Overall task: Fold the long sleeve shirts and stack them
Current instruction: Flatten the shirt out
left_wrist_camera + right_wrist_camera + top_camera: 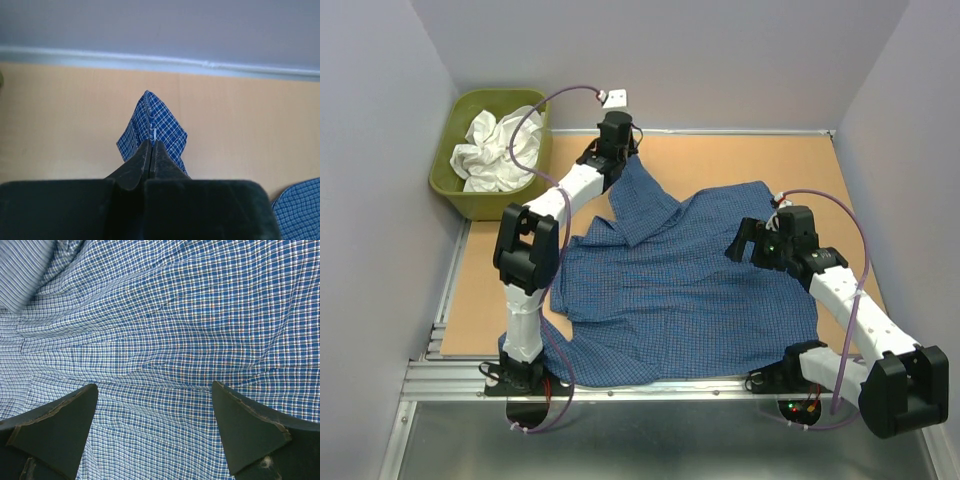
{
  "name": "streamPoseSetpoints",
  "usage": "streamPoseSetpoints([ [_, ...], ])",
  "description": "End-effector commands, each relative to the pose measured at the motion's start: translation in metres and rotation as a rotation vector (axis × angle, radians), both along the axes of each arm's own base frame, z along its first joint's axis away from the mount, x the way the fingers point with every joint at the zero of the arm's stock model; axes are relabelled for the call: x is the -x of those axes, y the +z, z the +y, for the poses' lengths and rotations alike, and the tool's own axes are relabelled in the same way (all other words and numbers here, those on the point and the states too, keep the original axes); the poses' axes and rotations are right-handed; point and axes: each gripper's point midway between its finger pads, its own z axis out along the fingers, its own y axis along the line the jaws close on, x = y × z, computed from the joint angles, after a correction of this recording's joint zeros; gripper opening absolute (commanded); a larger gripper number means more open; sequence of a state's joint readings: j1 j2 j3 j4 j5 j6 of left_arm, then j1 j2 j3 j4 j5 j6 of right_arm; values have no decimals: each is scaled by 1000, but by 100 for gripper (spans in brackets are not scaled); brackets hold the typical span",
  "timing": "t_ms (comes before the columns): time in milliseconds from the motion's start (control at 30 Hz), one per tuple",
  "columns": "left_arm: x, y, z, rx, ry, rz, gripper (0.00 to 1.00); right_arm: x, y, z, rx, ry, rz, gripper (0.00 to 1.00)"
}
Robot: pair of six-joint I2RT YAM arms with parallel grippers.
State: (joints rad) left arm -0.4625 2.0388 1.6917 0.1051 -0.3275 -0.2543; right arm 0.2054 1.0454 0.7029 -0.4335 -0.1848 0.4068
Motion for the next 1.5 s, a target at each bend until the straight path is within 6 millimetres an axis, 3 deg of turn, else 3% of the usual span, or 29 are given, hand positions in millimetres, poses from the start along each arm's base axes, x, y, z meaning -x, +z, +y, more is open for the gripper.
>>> streamPoseSetpoints([
  [0,-25,143,6,-29,-30,-366,0,-4,7,6,-12,33,-52,100],
  [33,-34,157,7,-35,-29,-401,0,-4,10,7,-18,34,-55,100],
  [67,-37,149,8,-54,-29,-390,0,-5,10,7,-19,35,-55,100],
  [100,-41,173,8,-43,-18,-442,0,-5,11,8,-21,36,-58,100],
  [267,-59,227,18,-121,57,-604,0,-8,16,8,-25,31,-72,100],
  [433,-67,249,19,-164,85,-724,0,-10,17,9,-28,30,-70,100],
  [467,-71,242,17,-172,86,-727,3,-11,16,8,-26,28,-69,100],
  [500,-72,243,18,-168,95,-743,23,-11,15,8,-24,27,-68,100],
  [600,-76,233,20,-162,116,-726,69,-13,14,8,-22,26,-64,100],
  [667,-75,225,27,-156,155,-699,83,-14,14,7,-18,17,-66,100],
  [800,-62,227,38,-110,192,-671,96,-21,14,0,11,-24,-69,100],
  [833,-53,239,45,-71,218,-676,98,-24,15,-3,20,-49,-73,100],
  [867,-55,227,44,-74,218,-646,99,-27,16,-5,25,-69,-74,100],
  [1000,-20,219,60,-39,232,-529,99,-35,18,-13,33,-150,-69,100],
  [1033,-3,234,64,30,236,-529,99,-38,16,-15,35,-177,-57,100],
  [1067,5,228,65,55,233,-495,99,-39,14,-16,36,-188,-49,99],
  [1100,13,192,64,27,216,-386,99,-39,12,-17,36,-199,-41,99],
  [1133,22,180,61,38,191,-340,99,-40,9,-16,34,-204,-27,99],
  [1167,40,185,63,79,183,-323,99,-41,2,-21,51,-234,-6,98],
  [1200,53,142,60,83,166,-204,99,-42,-1,-22,57,-245,5,98],
  [1233,71,141,55,121,122,-179,99,-42,-4,-26,68,-270,16,96],
  [1267,82,126,53,136,111,-135,99,-43,-7,-27,72,-279,22,95],
  [1300,102,75,48,126,89,-3,99,-43,-11,-28,79,-284,38,94],
  [1333,113,59,50,127,83,39,99,-43,-13,-29,83,-294,44,93],
  [1367,137,25,50,104,66,122,99,-43,-16,-31,89,-309,52,91],
  [1467,175,-18,37,114,13,239,99,-41,-24,-41,132,-349,67,88],
])
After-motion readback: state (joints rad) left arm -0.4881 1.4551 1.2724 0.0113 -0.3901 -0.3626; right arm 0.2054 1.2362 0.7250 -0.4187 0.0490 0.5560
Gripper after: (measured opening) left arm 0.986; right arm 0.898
